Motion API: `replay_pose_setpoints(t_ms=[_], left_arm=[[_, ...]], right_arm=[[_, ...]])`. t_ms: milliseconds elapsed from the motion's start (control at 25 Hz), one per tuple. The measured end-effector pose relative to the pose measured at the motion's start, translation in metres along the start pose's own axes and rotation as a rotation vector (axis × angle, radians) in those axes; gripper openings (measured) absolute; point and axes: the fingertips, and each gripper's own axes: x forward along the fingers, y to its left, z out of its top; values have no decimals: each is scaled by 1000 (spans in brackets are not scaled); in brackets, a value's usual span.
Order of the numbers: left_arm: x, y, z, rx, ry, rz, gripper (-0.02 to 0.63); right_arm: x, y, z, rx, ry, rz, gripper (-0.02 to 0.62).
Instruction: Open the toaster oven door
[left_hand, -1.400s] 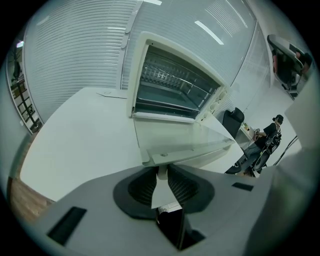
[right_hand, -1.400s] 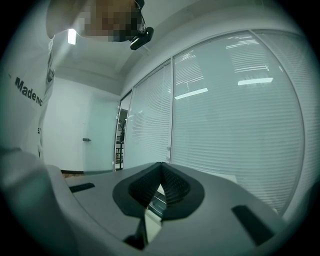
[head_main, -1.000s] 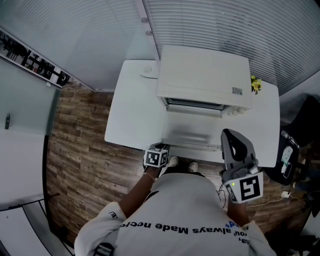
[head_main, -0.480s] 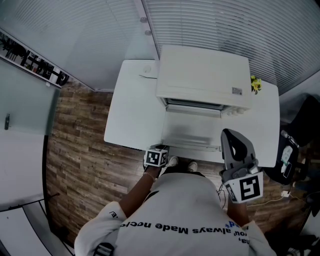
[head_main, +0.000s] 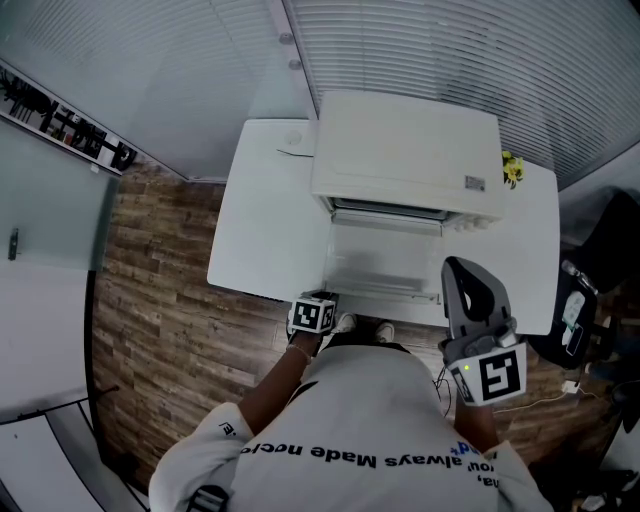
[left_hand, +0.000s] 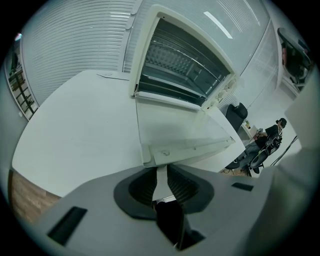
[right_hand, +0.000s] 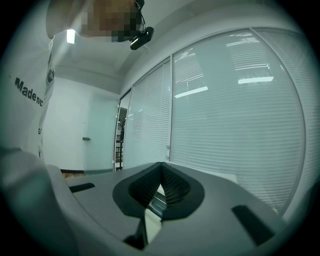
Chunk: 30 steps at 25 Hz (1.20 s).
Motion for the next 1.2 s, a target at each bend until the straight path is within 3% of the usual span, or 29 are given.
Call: replay_pose_setpoints(t_ms=[1200], left_arm=[[13, 6, -12, -17, 62, -4, 74]], right_arm=[[9, -4, -1, 2, 5, -9, 8]])
